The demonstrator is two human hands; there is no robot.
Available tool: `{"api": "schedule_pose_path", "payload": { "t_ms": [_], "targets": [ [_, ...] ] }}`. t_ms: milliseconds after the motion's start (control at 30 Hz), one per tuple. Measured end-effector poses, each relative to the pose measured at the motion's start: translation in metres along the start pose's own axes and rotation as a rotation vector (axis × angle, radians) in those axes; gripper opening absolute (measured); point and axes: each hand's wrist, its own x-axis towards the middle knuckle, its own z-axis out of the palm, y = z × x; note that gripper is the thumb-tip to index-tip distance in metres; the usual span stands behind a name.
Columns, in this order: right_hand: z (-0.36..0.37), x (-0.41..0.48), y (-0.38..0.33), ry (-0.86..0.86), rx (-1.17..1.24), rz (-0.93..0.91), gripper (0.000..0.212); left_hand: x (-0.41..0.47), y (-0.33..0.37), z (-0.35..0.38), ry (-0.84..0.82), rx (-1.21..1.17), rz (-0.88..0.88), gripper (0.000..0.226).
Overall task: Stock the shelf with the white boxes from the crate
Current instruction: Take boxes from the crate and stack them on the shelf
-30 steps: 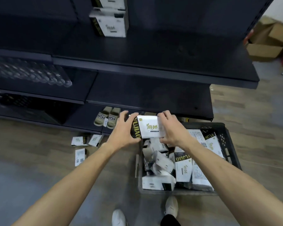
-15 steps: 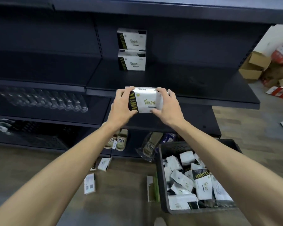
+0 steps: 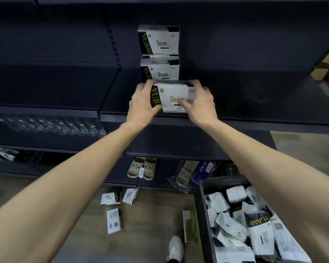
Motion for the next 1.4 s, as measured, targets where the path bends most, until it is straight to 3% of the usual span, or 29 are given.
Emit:
{"api": "schedule_pose_path", "payload": {
  "t_ms": [300,433,733,1033,1400],
  "targets": [
    [0.026,0.058,0.015,-0.028,-0.055,-0.081,0.059,0.052,-0.031,0.025,0.025,-0.034,-0.022,0.063],
    [0.018,0.081,0.032,0.004,-0.048,-0.022,0.06,0.078,-0.029,0.044,0.018,-0.099,0.036,0.058],
    [-0.033,0.113,0.086,0.125,-0.251,0.024,0.089,0.13,0.024,0.107,-0.083,-0.211,0.17,0.058],
    [-0.025,0.13,0.126,0.178,-0.262,0.014,0.083,0.142,0.025,0.14,-0.147,-0.189,0.18,0.053],
    [0.006,0.173,0.136,0.201,-0.2,0.019,0.079,0.158,0.015,0.166,-0.076,-0.174,0.167,0.068]
  ]
}}
